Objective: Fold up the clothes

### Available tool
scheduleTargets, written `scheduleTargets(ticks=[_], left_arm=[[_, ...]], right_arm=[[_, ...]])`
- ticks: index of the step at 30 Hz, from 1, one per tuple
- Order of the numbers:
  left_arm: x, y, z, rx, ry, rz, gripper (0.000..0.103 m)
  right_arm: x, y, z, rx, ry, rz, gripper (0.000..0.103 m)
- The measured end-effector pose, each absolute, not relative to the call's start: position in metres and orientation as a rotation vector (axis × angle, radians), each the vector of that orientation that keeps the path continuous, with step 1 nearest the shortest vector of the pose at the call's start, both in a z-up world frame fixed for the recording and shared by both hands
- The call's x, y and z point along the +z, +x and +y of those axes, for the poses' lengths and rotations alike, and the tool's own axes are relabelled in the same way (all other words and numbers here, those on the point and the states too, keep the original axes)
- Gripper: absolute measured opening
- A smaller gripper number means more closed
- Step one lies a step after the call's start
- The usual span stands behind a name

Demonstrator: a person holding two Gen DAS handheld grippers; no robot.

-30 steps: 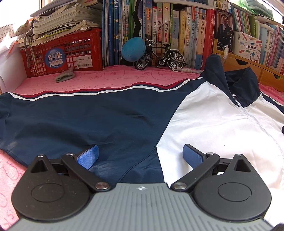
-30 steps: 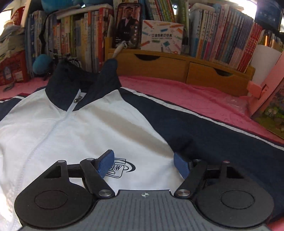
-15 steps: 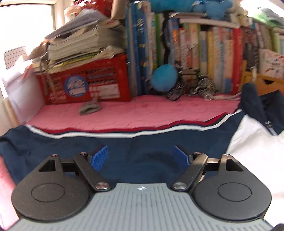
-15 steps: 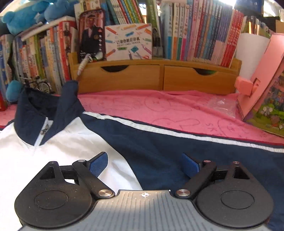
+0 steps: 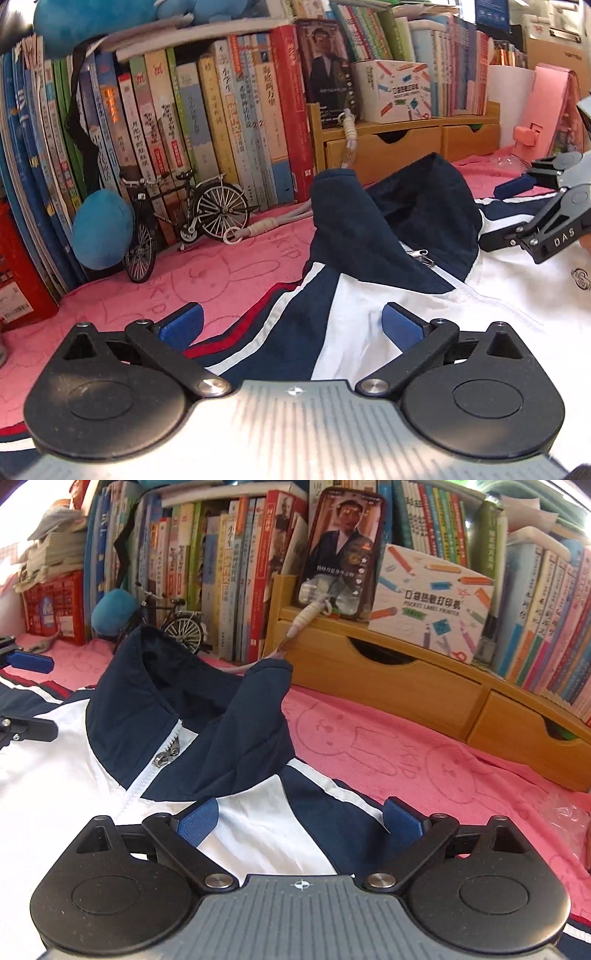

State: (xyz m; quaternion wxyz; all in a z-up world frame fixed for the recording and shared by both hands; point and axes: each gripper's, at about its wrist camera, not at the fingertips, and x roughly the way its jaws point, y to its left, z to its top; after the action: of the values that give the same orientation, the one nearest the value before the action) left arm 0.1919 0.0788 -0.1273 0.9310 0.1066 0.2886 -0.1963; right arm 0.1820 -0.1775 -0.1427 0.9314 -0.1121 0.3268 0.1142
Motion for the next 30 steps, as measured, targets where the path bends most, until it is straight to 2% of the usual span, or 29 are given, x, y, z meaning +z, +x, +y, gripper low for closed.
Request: scheduleTargets(ticks=[4, 10, 20, 21, 22, 23, 24, 25, 26, 28, 30], left_arm=[[-0.141, 0.212, 0.083, -0.439, 0.165, 0.722, 0.103], [-0.144, 0.219, 0.074, -0.382, 0.137, 0.714, 0.103], [-0.144, 0.223, 0.072, -0.365, 0.126, 0.714, 0.103], [-0.144, 0.222, 0.072, -0.36, 0.124, 0.712, 0.101], [-0.143, 0.219, 0.072, -0.351, 0.119, 0.701, 0.094], [-0.141, 0.216, 0.071, -0.341, 0.122, 0.688, 0.073], [-0.138, 0.213, 0.067, -0.317, 0.14, 0.678, 0.034], [-0.135, 0.21, 0.064, -0.293, 0.155, 0.668, 0.023], [-0.131, 0.209, 0.064, -0.281, 0.144, 0.668, 0.012], [-0.121, 0.209, 0.068, -0.279, 0.101, 0.652, 0.007], [-0.111, 0.211, 0.071, -0.286, 0.08, 0.624, 0.004]], right_arm=[[-0.153, 0.199, -0.179, 0.267, -0.213, 0.696, 0.099], [-0.162, 0.212, -0.192, 0.303, -0.121, 0.719, 0.103], [-0.162, 0.214, -0.196, 0.314, -0.115, 0.718, 0.103], [-0.162, 0.215, -0.196, 0.312, -0.112, 0.718, 0.103], [-0.162, 0.214, -0.195, 0.303, -0.107, 0.718, 0.103], [-0.162, 0.212, -0.194, 0.293, -0.1, 0.717, 0.101], [-0.161, 0.209, -0.192, 0.283, -0.096, 0.711, 0.09], [-0.158, 0.203, -0.187, 0.264, -0.097, 0.696, 0.066], [-0.155, 0.199, -0.182, 0.245, -0.102, 0.697, 0.053], [-0.147, 0.192, -0.173, 0.221, -0.112, 0.695, 0.022], [-0.136, 0.188, -0.171, 0.204, -0.084, 0.676, 0.016]])
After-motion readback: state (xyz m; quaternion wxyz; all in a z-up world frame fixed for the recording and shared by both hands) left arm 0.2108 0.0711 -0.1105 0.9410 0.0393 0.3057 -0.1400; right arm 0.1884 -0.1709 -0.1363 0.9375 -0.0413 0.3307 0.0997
